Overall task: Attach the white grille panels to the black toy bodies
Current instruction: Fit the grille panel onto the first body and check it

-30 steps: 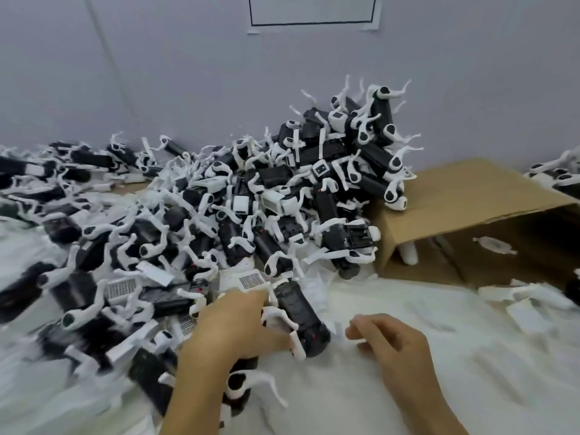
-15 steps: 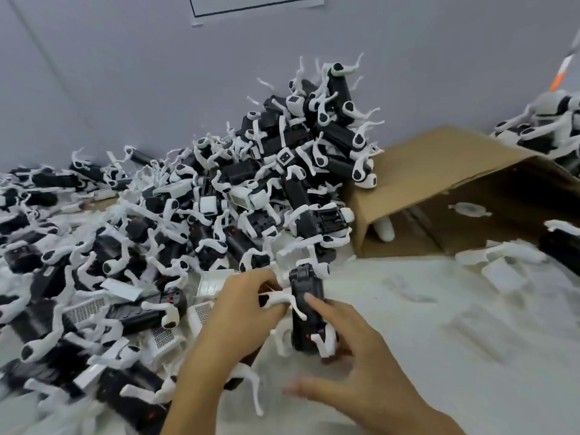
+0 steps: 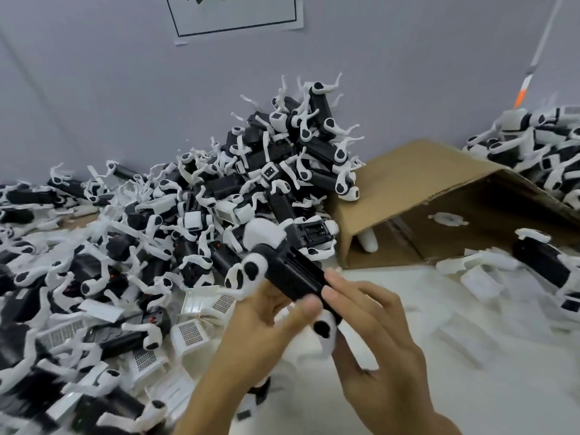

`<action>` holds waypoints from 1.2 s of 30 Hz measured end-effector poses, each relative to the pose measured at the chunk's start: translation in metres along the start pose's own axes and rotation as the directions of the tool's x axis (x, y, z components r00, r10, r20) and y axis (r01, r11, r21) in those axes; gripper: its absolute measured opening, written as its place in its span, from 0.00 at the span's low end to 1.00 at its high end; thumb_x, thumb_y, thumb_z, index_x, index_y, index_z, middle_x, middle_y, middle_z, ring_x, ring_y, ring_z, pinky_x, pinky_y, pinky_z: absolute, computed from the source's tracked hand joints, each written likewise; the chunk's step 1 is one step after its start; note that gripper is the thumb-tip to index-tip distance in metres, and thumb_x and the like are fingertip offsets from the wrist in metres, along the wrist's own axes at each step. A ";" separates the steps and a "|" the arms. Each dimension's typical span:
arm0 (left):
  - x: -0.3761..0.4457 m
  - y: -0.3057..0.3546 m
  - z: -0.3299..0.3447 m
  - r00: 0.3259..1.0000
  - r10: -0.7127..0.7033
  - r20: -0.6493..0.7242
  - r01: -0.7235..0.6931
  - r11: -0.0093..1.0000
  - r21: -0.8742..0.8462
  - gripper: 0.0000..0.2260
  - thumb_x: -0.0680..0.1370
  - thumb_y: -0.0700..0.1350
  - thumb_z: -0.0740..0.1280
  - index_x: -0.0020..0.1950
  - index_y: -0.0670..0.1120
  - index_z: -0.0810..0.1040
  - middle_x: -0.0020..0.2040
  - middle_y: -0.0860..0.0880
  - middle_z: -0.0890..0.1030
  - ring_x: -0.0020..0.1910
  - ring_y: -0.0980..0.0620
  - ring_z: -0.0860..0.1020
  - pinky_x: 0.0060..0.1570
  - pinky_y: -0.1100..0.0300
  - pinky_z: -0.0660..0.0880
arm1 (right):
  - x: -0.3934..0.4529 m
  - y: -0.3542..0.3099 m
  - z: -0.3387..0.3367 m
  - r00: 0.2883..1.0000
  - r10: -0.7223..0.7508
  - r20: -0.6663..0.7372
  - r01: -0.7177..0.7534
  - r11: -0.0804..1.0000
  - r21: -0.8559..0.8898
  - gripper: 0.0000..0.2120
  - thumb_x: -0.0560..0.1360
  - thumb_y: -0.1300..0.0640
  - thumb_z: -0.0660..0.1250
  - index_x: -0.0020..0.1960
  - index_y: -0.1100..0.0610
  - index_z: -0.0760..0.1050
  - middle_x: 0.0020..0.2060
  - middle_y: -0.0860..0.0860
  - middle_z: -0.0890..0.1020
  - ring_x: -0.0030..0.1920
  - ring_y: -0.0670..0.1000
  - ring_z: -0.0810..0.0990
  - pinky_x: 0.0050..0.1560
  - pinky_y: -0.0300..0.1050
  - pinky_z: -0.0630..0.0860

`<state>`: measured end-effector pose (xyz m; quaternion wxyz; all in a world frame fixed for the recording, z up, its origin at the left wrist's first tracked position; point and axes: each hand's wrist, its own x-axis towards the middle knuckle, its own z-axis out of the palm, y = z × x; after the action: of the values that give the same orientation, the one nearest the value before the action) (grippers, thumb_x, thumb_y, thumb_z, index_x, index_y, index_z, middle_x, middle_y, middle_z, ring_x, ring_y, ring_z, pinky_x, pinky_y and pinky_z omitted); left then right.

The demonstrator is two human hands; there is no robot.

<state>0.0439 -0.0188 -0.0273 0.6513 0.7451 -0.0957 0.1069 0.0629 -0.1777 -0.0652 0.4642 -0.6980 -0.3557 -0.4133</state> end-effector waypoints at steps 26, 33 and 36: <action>-0.003 0.005 0.007 0.999 0.038 0.016 -0.036 0.996 -0.081 0.13 0.70 0.55 0.74 0.52 0.52 0.86 0.49 0.48 0.87 0.53 0.49 0.85 0.52 0.61 0.79 | 0.003 -0.010 -0.012 0.740 0.523 0.423 -0.646 0.727 0.231 0.25 0.67 0.41 0.75 0.63 0.33 0.77 0.52 0.40 0.86 0.54 0.44 0.83 0.52 0.29 0.74; 0.001 -0.007 0.005 0.877 0.481 0.008 -0.415 0.749 0.517 0.24 0.68 0.38 0.74 0.64 0.49 0.80 0.62 0.54 0.81 0.64 0.53 0.78 0.63 0.59 0.75 | -0.003 -0.008 -0.009 0.764 0.452 0.461 -0.611 0.735 0.292 0.46 0.69 0.51 0.73 0.79 0.34 0.53 0.71 0.28 0.68 0.73 0.34 0.67 0.66 0.31 0.69; 0.005 -0.017 0.002 0.798 0.596 0.089 -0.517 0.601 0.609 0.32 0.65 0.32 0.76 0.68 0.43 0.74 0.66 0.56 0.75 0.67 0.51 0.76 0.66 0.52 0.74 | -0.002 -0.008 -0.011 0.827 0.452 0.334 -0.546 0.787 0.287 0.44 0.68 0.49 0.78 0.78 0.36 0.59 0.70 0.31 0.71 0.71 0.38 0.71 0.62 0.29 0.72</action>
<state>0.0535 -0.0183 -0.0424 0.3159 0.8368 -0.2436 0.3749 0.0519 -0.1862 -0.0616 0.6323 -0.7128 -0.2830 -0.1097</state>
